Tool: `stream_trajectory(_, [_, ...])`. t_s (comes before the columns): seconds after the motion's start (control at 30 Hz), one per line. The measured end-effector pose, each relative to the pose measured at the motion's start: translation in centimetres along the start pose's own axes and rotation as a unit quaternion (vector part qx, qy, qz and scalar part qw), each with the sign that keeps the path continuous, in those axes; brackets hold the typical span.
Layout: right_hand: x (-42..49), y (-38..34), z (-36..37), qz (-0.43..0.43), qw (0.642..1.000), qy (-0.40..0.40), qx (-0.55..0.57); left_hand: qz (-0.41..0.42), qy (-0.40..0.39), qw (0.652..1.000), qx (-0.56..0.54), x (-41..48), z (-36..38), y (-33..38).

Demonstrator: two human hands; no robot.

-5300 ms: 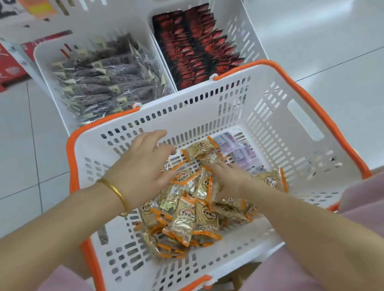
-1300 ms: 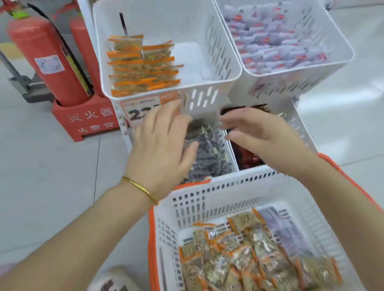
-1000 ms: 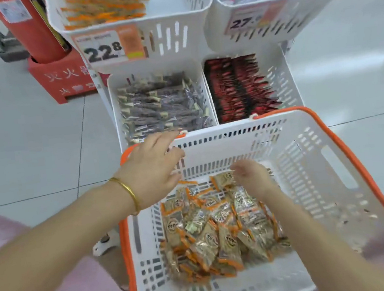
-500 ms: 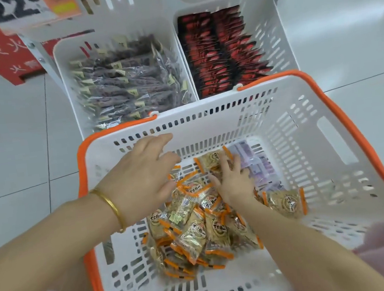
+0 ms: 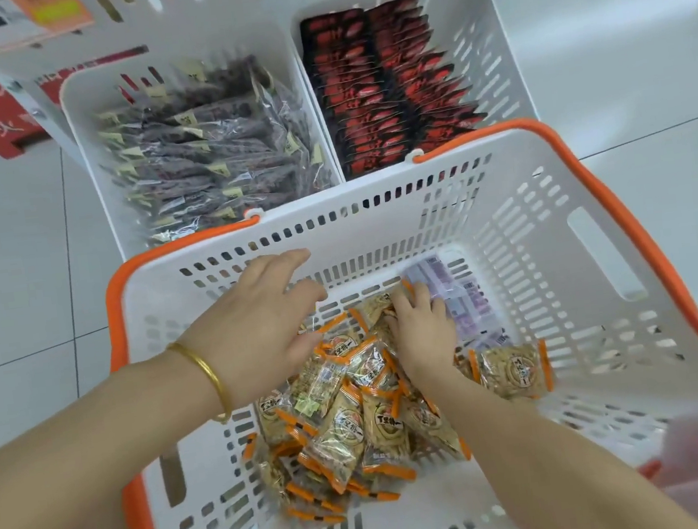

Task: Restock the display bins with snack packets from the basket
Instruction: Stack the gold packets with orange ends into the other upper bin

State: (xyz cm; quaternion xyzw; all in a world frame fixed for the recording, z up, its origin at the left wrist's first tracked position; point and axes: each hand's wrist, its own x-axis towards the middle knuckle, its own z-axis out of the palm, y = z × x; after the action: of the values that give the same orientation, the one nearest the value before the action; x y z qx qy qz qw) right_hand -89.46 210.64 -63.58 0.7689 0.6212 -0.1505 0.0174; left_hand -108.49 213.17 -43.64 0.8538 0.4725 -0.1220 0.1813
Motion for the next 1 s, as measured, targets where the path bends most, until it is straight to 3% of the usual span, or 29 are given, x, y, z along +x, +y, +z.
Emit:
stream_trajectory(0.1, [-1.1, 0.3, -2.0, -0.033, 0.997, 0.018, 0.067, -0.029, -0.022, 0.998, -0.054, 0.2, -0.5, -0.2])
stream_trajectory(0.23, [-2.0, -0.9, -6.6, -0.207, 0.962, 0.074, 0.160, -0.092, -0.014, 0.984, -0.154, 0.4, -1.3, -1.2])
stream_trajectory(0.3, [-2.0, -2.7, -9.8, -0.277, 0.939, 0.103, 0.177, -0.153, -0.005, 0.960, -0.233, 0.6, -1.5, -1.9])
stream_trajectory(0.37, [-2.3, -4.4, -12.9, -0.344, 0.917, 0.122, 0.161, -0.207, -0.024, 0.909, -0.361, 0.5, -1.9, -2.7])
stream_trajectory(0.47, [-3.0, -6.0, -16.2, -0.406, 0.893, 0.102, 0.167, -0.222, -0.059, 0.771, -0.594, -0.4, -2.8, -3.1])
stream_trajectory(0.53, [-3.6, -6.6, -17.9, -0.360, 0.900, 0.031, 0.245, -0.215, -0.025, 0.751, -0.624, -0.7, -3.4, -3.2])
stream_trajectory(0.6, [-4.0, -6.7, -18.9, -0.221, 0.893, -0.064, 0.387, -0.214, 0.018, 0.757, -0.617, -1.0, -3.7, -3.3])
stream_trajectory(0.63, [-4.2, -6.6, -19.2, -0.138, 0.870, -0.098, 0.463, -0.210, 0.034, 0.762, -0.611, -1.1, -3.8, -3.4])
stream_trajectory(0.73, [-4.4, -6.1, -19.3, 0.036, 0.743, -0.207, 0.635, -0.215, 0.068, 0.771, -0.595, -1.4, -3.8, -3.5])
stream_trajectory(0.8, [-4.5, -5.9, -19.1, 0.061, 0.648, -0.267, 0.711, -0.211, 0.083, 0.774, -0.591, -1.7, -3.7, -3.5])
stream_trajectory(0.87, [-4.7, -5.9, -19.0, 0.050, 0.588, -0.301, 0.749, -0.210, 0.095, 0.776, -0.587, -1.9, -3.7, -3.6])
stream_trajectory(0.93, [-4.5, -5.9, -19.0, 0.024, 0.591, -0.320, 0.740, -0.209, 0.111, 0.772, -0.590, -1.9, -3.6, -3.8])
stream_trajectory(1.0, [-4.1, -5.6, -19.0, 0.010, 0.631, -0.326, 0.703, -0.205, 0.129, 0.763, -0.600, -1.7, -3.4, -4.0])
